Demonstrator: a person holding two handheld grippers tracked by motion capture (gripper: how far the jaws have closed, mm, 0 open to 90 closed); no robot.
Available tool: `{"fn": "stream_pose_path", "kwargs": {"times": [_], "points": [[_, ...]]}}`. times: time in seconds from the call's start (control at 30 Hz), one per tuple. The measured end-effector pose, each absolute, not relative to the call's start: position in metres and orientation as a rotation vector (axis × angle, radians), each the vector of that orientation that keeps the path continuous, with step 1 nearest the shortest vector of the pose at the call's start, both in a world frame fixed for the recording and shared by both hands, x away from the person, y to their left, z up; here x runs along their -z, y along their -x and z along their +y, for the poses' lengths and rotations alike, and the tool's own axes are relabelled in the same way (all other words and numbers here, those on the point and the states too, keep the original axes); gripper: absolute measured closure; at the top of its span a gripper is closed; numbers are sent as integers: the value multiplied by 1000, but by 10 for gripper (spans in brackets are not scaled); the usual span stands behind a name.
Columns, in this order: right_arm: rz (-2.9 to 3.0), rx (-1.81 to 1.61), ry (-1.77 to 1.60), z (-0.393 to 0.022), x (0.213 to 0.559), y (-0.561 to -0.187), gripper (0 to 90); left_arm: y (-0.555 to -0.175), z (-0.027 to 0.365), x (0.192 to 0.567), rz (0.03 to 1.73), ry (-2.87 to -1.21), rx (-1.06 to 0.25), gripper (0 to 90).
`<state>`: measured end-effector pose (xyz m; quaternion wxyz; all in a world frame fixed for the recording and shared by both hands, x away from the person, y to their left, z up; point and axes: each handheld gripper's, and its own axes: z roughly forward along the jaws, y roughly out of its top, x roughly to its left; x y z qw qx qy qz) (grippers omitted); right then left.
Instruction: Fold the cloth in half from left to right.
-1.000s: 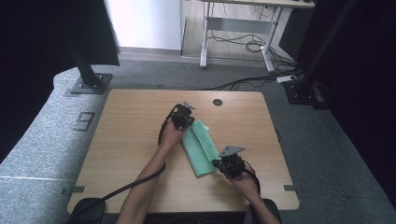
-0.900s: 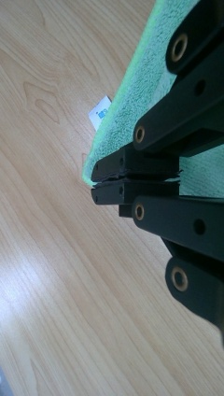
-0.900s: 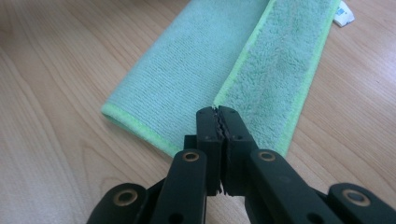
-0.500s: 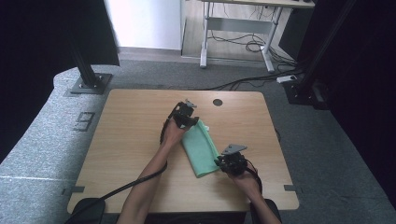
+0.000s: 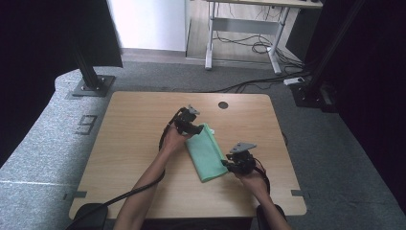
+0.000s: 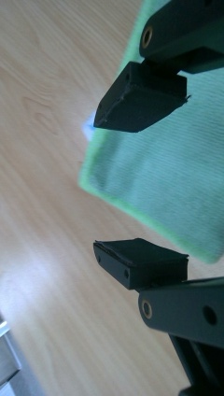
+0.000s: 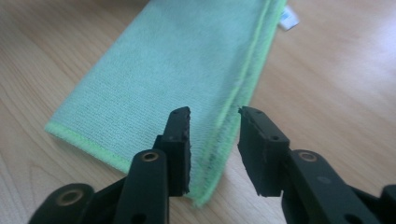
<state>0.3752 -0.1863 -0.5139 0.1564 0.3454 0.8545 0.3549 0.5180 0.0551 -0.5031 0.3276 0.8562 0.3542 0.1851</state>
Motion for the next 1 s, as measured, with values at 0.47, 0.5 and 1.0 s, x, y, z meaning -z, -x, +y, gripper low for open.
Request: {"fn": "stream_pose_path", "kwargs": {"times": [0.47,0.5,1.0], "points": [[2558,-969,-1013,-177,535,-376,854,-516,75,538,1004,-2256,-451,315],[2572,-978,-1008,-174,535,-374,854,-515,77,537,998,-2263,-457,312],[2476,-976,-1020,-162,515,-399,678,-460,94,513,862,-2272,-469,261]]}}
